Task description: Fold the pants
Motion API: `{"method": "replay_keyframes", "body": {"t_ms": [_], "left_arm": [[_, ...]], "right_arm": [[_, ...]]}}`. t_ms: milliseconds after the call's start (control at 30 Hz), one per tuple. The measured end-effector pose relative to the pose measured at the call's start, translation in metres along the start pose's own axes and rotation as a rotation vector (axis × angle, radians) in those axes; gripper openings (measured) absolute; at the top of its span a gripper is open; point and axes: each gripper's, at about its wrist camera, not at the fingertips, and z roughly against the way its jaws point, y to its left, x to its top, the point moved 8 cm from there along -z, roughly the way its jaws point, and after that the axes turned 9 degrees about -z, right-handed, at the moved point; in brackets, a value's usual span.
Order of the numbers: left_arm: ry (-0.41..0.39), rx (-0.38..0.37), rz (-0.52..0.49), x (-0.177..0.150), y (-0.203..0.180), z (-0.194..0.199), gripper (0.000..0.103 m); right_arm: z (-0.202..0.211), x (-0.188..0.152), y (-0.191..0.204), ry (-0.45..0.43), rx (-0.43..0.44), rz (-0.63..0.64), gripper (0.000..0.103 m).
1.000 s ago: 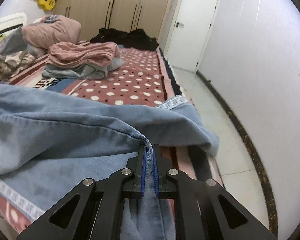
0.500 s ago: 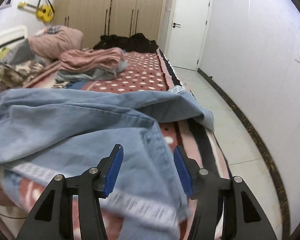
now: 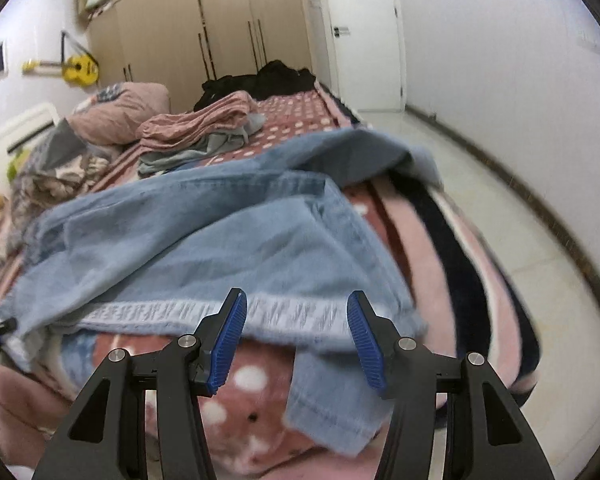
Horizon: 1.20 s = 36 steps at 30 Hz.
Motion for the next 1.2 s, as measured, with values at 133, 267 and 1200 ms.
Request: {"method": "replay_keyframes", "body": {"t_ms": [133, 267, 1200], "left_arm": [[-0.079, 0.010, -0.032, 0.020, -0.001, 0.012, 0.011], [-0.135, 0.056, -0.065, 0.038, 0.005, 0.022, 0.011], [-0.233, 0.129, -0.169, 0.053, 0.008, 0.044, 0.010]], "right_arm": [[0.004, -0.018, -0.013, 0.052, 0.076, -0.096, 0.048], [0.008, -0.031, -0.016, 0.096, 0.188, -0.187, 0.051], [0.035, 0.090, -0.014, -0.349, 0.056, -0.193, 0.002]]}}
